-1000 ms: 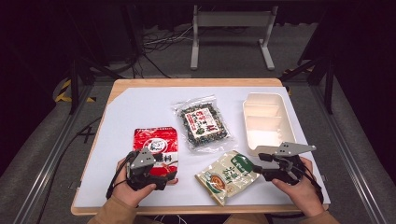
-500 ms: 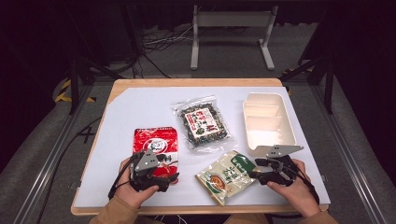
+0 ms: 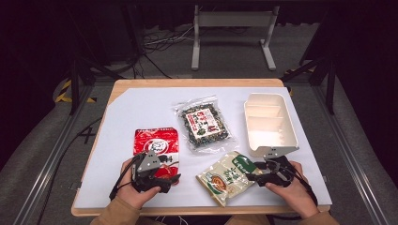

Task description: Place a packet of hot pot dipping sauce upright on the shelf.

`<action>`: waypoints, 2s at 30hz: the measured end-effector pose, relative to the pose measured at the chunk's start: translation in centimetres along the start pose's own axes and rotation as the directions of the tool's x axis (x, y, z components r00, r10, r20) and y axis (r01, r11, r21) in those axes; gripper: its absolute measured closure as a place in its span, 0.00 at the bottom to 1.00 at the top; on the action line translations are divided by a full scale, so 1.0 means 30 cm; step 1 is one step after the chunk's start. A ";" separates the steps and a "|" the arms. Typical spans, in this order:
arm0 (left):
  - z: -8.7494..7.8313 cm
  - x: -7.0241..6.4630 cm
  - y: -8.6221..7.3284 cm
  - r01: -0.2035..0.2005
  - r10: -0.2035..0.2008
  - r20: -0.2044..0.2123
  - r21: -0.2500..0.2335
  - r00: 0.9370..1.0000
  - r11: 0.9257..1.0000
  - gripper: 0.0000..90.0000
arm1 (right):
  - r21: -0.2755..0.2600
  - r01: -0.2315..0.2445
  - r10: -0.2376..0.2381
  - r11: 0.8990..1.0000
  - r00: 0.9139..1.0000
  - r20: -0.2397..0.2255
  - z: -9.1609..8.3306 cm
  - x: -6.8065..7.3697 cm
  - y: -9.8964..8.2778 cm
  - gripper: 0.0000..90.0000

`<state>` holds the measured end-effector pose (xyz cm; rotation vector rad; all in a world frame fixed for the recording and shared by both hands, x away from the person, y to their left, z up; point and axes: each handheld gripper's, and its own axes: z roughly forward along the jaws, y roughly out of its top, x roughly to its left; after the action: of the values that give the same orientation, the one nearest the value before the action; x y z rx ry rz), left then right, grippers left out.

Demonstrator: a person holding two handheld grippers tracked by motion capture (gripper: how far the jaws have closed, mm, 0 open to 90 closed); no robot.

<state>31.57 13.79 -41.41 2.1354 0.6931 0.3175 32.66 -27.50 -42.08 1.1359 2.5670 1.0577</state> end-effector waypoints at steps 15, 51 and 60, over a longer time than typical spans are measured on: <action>0.002 0.005 -0.003 0.011 -0.011 -0.015 0.002 1.000 1.000 0.21 | 0.024 -0.044 0.046 0.999 0.997 -0.054 0.039 -0.012 -0.012 0.49; 0.007 0.002 -0.004 0.006 -0.006 -0.023 0.001 1.000 1.000 0.20 | 0.066 0.084 -0.084 0.994 0.996 -0.003 0.051 0.028 -0.001 0.98; 0.005 0.008 -0.005 0.014 -0.014 -0.029 -0.008 0.999 1.000 0.20 | 0.070 0.077 -0.076 0.995 0.997 -0.016 0.044 0.026 0.007 0.99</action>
<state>31.77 13.90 -41.63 2.1219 0.7220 0.3441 32.76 -26.14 -42.80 1.0398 2.6548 0.9684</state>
